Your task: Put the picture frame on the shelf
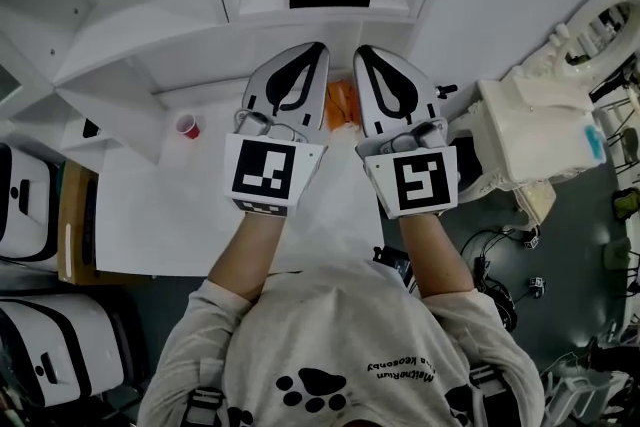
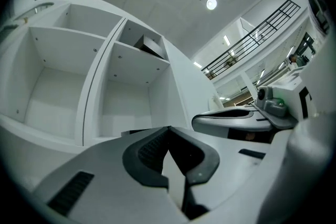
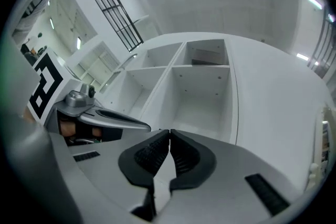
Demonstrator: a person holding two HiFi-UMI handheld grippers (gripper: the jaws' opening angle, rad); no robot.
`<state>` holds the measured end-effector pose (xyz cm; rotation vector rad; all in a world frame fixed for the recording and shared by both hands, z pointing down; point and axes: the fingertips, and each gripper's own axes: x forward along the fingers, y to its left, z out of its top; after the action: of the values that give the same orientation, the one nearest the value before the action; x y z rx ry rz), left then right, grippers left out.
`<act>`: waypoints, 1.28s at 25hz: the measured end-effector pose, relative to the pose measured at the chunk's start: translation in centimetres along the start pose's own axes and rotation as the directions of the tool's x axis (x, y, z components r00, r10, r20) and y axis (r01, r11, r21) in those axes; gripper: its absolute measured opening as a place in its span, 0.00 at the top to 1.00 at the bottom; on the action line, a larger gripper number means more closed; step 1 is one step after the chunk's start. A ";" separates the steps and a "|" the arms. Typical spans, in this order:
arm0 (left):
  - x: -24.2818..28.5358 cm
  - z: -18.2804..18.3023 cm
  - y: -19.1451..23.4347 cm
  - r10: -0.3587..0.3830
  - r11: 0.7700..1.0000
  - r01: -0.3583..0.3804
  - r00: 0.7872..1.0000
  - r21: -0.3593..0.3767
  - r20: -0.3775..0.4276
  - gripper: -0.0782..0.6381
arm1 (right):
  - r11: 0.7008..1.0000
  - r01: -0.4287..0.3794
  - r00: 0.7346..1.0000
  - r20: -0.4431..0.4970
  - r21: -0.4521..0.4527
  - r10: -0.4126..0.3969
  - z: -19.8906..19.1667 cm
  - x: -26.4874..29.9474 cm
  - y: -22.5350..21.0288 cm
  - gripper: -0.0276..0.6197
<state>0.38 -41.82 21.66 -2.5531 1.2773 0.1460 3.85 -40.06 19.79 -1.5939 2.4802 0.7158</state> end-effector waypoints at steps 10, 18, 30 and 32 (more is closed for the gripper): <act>-5.7 1.4 -1.5 0.058 0.998 -0.057 0.996 -0.014 0.070 0.87 | 0.997 0.018 1.000 0.020 0.079 -0.019 0.6 -4.0 3.5 0.91; -9.7 -0.4 -4.2 0.051 0.996 -0.049 0.998 -0.079 0.026 0.87 | 0.992 0.051 0.999 -0.002 0.114 -0.051 0.9 -8.1 5.1 0.91; -13.2 -4.5 -8.3 0.006 0.997 -0.015 0.993 -0.081 -0.114 0.87 | 0.989 0.056 0.997 -0.063 0.134 -0.048 -1.3 -13.0 7.2 0.91; -13.4 -5.2 -8.6 0.005 0.995 -0.017 0.991 -0.094 -0.130 0.87 | 0.989 0.049 0.997 -0.069 0.139 -0.040 -1.6 -13.3 7.6 0.91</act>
<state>-1.04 -28.18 31.25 -2.6754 1.3620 0.0442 3.32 -27.10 28.19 -1.6408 2.4697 0.4781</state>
